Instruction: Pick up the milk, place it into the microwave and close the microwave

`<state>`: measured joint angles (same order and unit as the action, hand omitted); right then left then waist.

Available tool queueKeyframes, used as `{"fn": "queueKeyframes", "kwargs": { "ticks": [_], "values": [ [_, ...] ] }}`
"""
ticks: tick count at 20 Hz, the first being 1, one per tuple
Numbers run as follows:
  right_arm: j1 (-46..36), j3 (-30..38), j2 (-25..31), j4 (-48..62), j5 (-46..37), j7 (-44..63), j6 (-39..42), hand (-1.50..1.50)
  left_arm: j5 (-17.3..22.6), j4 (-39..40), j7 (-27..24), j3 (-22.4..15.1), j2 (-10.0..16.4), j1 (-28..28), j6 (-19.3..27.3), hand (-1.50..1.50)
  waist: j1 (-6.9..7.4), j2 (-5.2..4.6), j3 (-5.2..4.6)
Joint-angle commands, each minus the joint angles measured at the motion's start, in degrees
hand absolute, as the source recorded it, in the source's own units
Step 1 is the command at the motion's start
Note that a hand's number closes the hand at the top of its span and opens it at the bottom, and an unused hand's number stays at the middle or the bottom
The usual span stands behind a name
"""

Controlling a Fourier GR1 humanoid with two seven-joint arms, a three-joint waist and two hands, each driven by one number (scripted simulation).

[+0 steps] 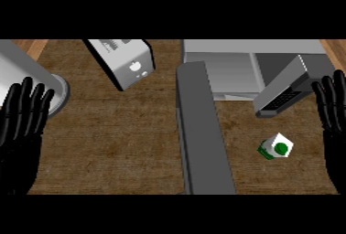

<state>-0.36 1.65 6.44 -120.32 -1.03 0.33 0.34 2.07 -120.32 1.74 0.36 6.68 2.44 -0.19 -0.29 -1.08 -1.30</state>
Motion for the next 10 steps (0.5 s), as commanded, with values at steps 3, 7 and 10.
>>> {"fn": "queueKeyframes", "kwargs": {
  "ticks": [3, 7, 10],
  "values": [
    [-0.6, 3.2, -0.3, 2.4, -1.9, -0.5, -2.5, -1.5, -3.4, 5.4, -5.6, -2.3, -2.4, -1.3, 0.4, -1.5, 0.14, 1.05, 1.3],
    [-6.9, 8.2, -3.0, 8.9, 3.6, 2.6, -6.1, -1.5, -0.7, 5.8, -1.4, 0.0, -3.5, -0.8, 2.1, -1.5, 0.74, 0.88, 1.32],
    [-6.4, 9.9, -2.3, 9.0, 4.7, 4.4, -6.7, -1.5, -2.3, 0.9, 0.1, -3.7, -5.2, 3.5, 2.7, -1.5, 0.61, 1.12, 1.31]
  ]
}}
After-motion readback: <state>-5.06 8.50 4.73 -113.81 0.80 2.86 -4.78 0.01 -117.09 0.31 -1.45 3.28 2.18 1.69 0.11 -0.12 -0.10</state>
